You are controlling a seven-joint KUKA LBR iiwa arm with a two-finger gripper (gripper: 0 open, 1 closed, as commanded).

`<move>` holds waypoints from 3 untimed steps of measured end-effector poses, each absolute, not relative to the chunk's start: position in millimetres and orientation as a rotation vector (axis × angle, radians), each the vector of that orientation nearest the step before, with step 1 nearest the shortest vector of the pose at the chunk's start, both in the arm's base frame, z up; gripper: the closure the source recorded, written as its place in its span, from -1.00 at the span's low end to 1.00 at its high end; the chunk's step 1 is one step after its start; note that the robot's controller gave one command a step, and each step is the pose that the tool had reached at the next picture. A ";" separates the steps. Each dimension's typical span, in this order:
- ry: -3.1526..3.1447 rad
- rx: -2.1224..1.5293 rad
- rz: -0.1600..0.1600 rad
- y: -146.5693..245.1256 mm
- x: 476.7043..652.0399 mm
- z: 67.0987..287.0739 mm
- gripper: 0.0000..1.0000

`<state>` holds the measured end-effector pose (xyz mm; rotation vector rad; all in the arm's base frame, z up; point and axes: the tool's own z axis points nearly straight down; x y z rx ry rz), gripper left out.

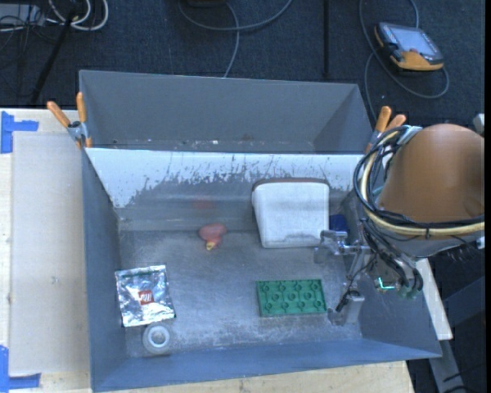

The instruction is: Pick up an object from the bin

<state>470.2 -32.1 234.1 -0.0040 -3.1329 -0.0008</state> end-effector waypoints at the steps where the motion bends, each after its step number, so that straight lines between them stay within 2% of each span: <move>1: -3.135 -0.011 0.000 -46.7 523.0 65.2 -1.00; 2: -3.144 0.014 0.000 -35.9 524.1 101.2 -1.00; 3: -3.140 -0.115 -0.001 -42.6 528.9 101.8 -1.00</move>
Offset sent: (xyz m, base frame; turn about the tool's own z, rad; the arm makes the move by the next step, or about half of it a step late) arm 0.0540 -0.0152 -0.1641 0.0004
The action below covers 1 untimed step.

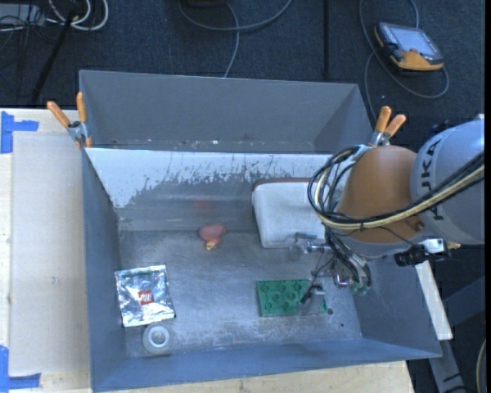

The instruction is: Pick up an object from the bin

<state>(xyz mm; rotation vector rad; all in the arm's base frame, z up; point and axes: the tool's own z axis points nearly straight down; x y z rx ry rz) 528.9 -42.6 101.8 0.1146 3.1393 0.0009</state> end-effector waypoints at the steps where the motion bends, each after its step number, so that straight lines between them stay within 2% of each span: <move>1: 3.145 0.098 0.001 -41.3 528.3 67.7 -1.00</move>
Offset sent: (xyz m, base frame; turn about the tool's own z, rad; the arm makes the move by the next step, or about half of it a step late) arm 0.0003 0.0002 -0.0318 -0.0105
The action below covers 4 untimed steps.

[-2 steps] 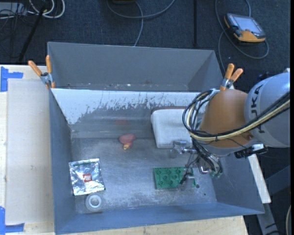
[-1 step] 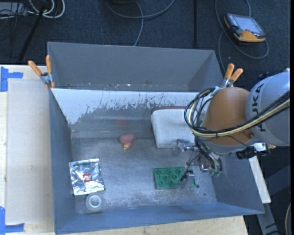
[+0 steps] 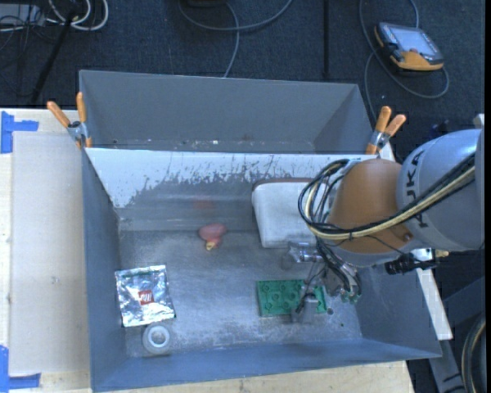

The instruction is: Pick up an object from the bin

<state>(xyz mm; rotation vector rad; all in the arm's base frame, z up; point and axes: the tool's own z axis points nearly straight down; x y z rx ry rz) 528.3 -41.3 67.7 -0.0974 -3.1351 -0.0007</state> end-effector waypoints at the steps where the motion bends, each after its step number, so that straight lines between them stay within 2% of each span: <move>1: -3.138 -0.096 0.000 -40.9 528.4 67.6 -1.00; 2: -3.139 -0.094 0.000 -41.0 529.3 70.0 1.00; 3: -3.145 -0.092 0.000 -41.0 530.6 126.3 1.00; 4: -3.143 -0.090 0.000 -40.9 531.3 152.6 1.00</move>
Offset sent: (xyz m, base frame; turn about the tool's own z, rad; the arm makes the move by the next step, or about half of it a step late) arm 0.0000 0.0000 0.0000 0.0000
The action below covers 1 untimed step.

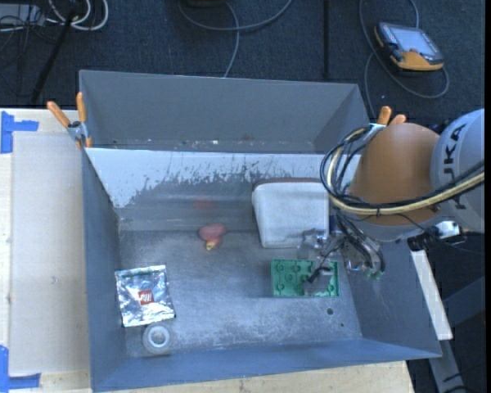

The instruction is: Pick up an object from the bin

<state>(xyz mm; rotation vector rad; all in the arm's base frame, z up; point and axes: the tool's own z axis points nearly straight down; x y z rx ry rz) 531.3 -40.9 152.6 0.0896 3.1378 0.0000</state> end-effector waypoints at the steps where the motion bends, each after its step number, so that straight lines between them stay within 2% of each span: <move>1: 3.137 0.087 0.000 -40.8 531.9 178.5 1.00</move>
Offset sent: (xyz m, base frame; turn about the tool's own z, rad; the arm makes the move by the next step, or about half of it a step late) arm -0.0001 0.0001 0.0252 0.0000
